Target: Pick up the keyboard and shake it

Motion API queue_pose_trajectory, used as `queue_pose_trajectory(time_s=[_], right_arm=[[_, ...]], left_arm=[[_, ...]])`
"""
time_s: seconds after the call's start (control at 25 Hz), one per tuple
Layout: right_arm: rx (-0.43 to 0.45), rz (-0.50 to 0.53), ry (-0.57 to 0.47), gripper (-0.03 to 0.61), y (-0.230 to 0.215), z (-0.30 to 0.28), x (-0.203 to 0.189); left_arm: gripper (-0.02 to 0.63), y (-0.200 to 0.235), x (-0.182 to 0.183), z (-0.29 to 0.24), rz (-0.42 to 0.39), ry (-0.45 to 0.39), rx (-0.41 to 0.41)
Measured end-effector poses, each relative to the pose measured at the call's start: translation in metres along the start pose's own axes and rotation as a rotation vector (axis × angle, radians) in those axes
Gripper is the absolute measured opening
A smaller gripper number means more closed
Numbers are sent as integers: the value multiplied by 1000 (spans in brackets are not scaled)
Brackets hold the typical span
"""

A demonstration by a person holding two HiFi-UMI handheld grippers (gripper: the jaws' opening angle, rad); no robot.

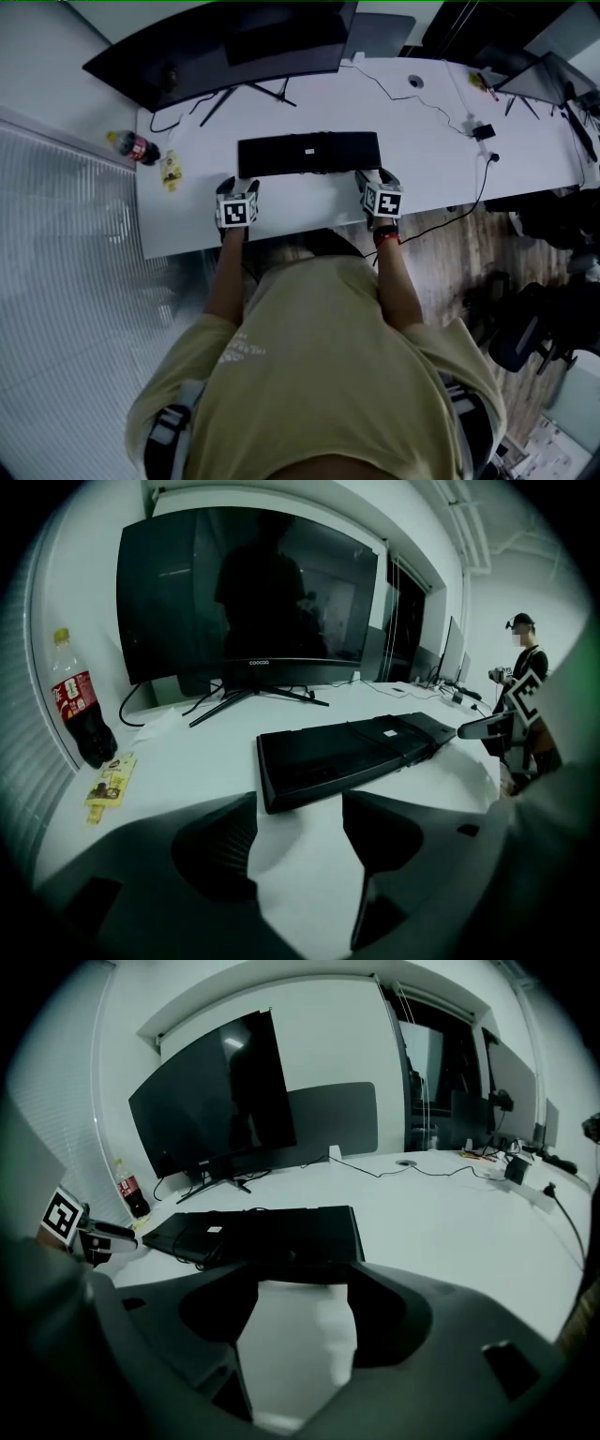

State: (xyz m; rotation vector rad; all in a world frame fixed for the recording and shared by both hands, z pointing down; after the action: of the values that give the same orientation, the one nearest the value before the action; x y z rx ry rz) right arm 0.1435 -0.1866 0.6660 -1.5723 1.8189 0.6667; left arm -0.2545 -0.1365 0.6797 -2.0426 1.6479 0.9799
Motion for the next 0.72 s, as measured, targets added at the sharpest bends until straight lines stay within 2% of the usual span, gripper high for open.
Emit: queue_pose_trajectory(time_s=[0.2, 0.36, 0.56, 0.72], right_arm=[[79, -18, -55, 295, 25, 24, 19], [117, -47, -118, 273, 40, 47, 33], [139, -21, -191, 229, 57, 80, 51], [175, 6, -246, 210, 71, 110, 66]], left_arm=[[273, -22, 16, 19, 42, -95, -72], [244, -37, 29, 38, 23, -175, -92], [216, -56, 47, 71, 5, -267, -156], [184, -73, 60, 98, -22, -320, -148]])
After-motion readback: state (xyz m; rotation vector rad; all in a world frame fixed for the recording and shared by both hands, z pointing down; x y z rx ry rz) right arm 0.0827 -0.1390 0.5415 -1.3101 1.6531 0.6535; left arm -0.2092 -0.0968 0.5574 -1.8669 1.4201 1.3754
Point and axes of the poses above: the fingertips, and each gripper's own axes: z backward along the fingers, y to its left, x out of its top, the point moved 8 cm from there along z, backward along the fingers, and after that the axes turned 10 degrees about -x, right-handed, at the moved point
